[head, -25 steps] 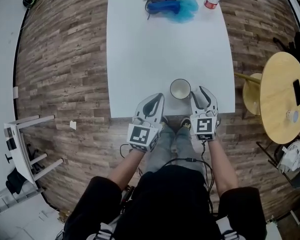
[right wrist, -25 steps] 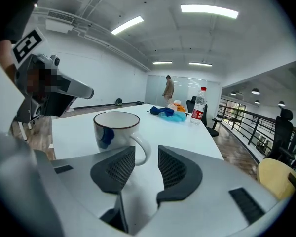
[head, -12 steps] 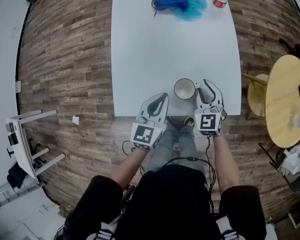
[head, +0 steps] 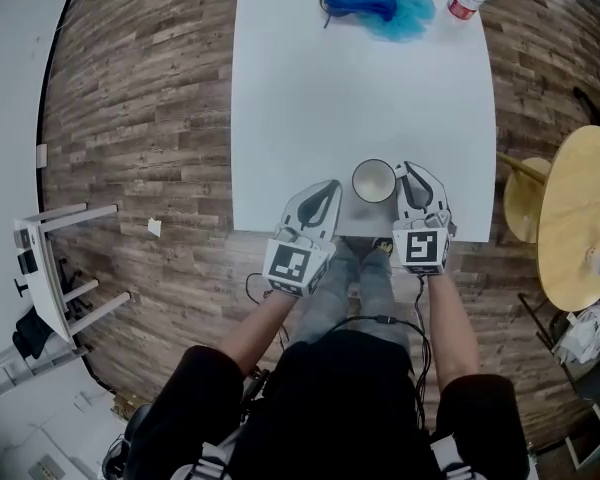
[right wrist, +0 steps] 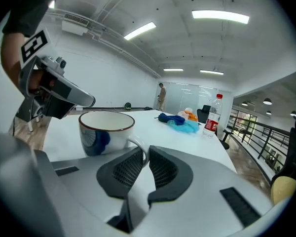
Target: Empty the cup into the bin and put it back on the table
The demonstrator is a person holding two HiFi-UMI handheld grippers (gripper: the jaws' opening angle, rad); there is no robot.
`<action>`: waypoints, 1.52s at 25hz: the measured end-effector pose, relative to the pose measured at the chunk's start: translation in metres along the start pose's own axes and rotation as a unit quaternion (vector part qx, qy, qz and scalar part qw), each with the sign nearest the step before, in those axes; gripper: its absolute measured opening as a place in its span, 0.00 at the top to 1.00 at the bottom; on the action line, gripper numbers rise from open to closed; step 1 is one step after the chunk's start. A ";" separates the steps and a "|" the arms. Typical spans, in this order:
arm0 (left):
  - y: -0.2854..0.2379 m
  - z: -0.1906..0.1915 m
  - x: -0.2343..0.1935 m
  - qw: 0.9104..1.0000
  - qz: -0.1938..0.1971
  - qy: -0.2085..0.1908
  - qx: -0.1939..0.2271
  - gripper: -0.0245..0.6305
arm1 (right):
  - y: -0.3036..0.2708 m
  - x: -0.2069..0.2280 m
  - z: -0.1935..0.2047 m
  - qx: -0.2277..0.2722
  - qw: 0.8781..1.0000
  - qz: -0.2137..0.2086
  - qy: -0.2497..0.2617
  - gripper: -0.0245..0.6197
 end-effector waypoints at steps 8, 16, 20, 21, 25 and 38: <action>-0.002 -0.008 -0.003 1.000 0.005 -0.010 0.011 0.93 | 0.015 0.010 -0.018 0.041 0.996 0.022 -0.077 0.89; 0.011 -0.047 0.033 0.997 0.054 -0.040 0.044 0.93 | 0.076 0.038 -0.062 0.042 0.986 0.096 -0.128 0.89; 0.011 -0.074 0.074 0.991 0.100 -0.062 0.061 0.93 | 0.122 0.046 -0.076 0.023 0.981 0.147 -0.126 0.89; 0.010 -0.077 0.086 0.989 0.114 -0.071 0.063 0.93 | 0.133 0.047 -0.076 0.022 0.979 0.160 -0.127 0.89; 0.008 -0.080 0.142 0.981 0.169 -0.076 0.059 0.93 | 0.186 0.055 -0.063 0.007 0.967 0.205 -0.151 0.89; -0.020 0.002 0.374 0.911 0.379 -0.161 -0.033 0.93 | 0.406 0.093 0.064 -0.103 0.871 0.417 -0.239 0.89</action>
Point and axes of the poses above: the fingertips, and each gripper's own axes: y backward along the fingers, x to its right, z out of its underside, the point moved 2 cm from there along y, backward along the fingers, and after that the axes turned 3 degrees about y, right-handed, at the moved point
